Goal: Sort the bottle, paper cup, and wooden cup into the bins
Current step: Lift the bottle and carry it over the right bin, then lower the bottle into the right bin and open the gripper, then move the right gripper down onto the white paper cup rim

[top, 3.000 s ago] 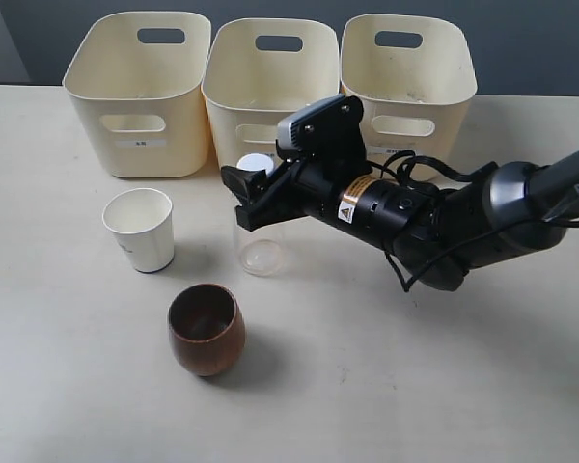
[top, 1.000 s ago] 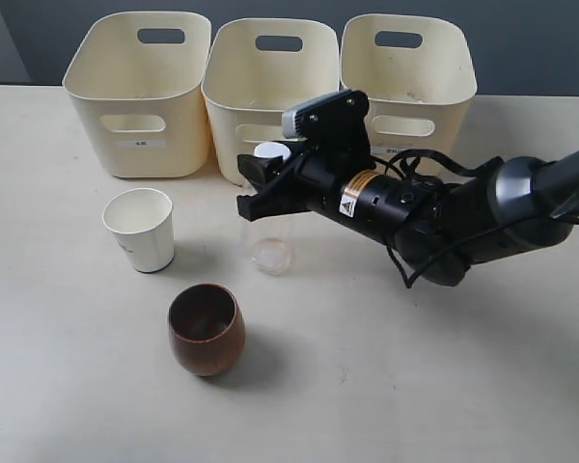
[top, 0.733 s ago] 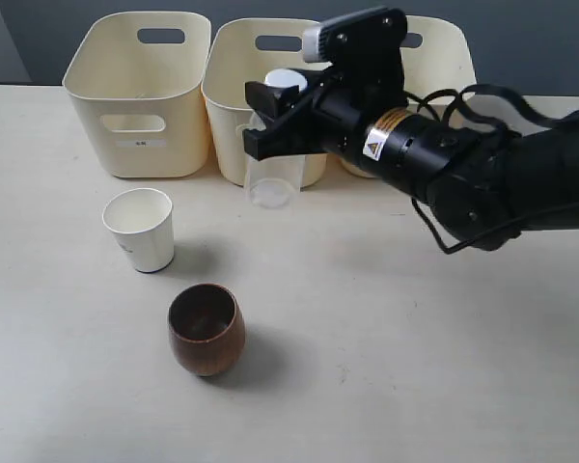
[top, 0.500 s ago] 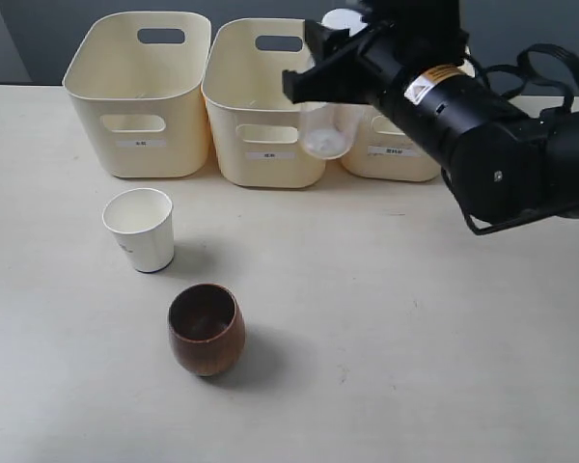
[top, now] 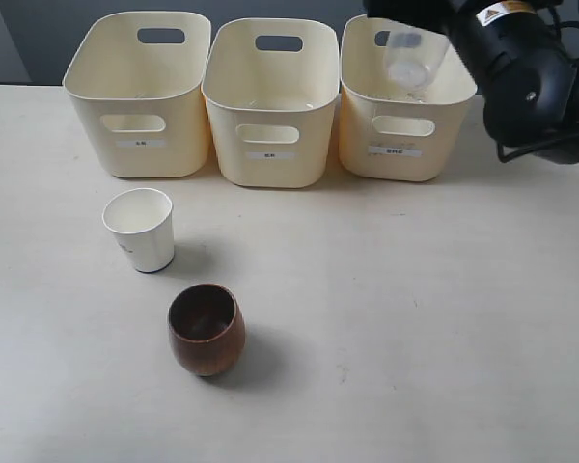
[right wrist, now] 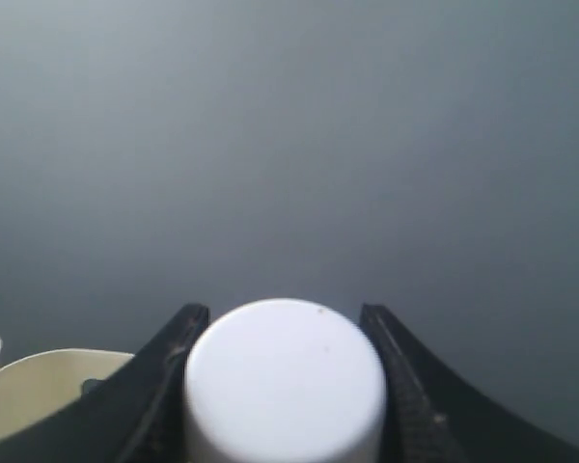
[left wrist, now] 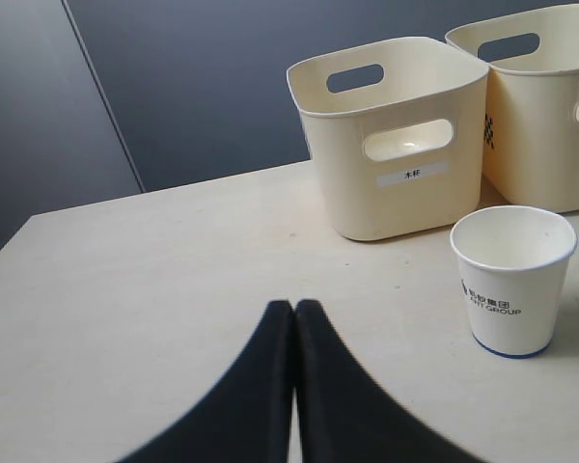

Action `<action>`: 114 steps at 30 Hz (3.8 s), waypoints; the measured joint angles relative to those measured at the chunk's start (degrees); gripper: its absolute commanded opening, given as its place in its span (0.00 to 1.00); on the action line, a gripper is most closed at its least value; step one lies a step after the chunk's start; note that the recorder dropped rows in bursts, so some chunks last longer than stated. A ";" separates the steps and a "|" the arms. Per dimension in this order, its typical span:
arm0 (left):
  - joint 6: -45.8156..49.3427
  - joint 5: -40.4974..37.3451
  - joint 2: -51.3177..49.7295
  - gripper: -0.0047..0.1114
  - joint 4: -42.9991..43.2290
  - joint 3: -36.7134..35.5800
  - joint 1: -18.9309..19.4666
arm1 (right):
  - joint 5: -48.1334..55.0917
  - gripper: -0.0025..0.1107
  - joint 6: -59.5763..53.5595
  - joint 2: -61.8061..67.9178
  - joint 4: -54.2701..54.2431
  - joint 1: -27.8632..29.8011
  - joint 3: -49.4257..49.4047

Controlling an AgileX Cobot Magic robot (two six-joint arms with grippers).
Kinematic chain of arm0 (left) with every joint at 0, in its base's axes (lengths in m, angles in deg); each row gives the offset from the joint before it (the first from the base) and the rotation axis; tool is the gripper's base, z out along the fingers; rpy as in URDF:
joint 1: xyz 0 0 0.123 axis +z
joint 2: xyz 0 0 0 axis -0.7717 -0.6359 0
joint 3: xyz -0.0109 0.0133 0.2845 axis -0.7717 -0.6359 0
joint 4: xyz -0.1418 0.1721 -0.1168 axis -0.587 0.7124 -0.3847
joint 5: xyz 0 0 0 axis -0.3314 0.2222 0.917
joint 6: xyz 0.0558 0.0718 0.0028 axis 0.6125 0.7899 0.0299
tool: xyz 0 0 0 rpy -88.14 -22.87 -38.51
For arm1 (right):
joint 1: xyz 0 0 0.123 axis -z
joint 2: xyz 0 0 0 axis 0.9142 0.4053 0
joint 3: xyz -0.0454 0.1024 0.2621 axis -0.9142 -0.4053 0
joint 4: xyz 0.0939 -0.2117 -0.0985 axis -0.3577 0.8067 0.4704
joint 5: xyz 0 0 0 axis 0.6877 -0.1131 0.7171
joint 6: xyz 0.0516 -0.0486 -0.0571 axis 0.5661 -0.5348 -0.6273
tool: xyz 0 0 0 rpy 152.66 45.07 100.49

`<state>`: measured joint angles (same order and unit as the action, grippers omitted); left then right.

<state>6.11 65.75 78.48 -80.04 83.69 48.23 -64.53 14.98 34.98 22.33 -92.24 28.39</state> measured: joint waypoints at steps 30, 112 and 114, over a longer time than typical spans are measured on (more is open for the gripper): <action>0.00 0.00 0.00 0.04 0.00 0.00 0.00 | 3.40 0.59 6.48 18.19 7.21 7.14 16.16; 0.00 0.00 0.00 0.04 0.00 0.00 0.00 | 59.25 0.59 4.78 22.83 -13.49 -16.60 27.95; 0.00 0.00 0.00 0.04 0.00 0.00 0.00 | 59.37 0.59 4.78 23.74 -13.58 -16.99 29.02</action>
<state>6.11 65.75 78.48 -80.04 83.69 48.23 -5.16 19.76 58.72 8.75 -109.23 57.41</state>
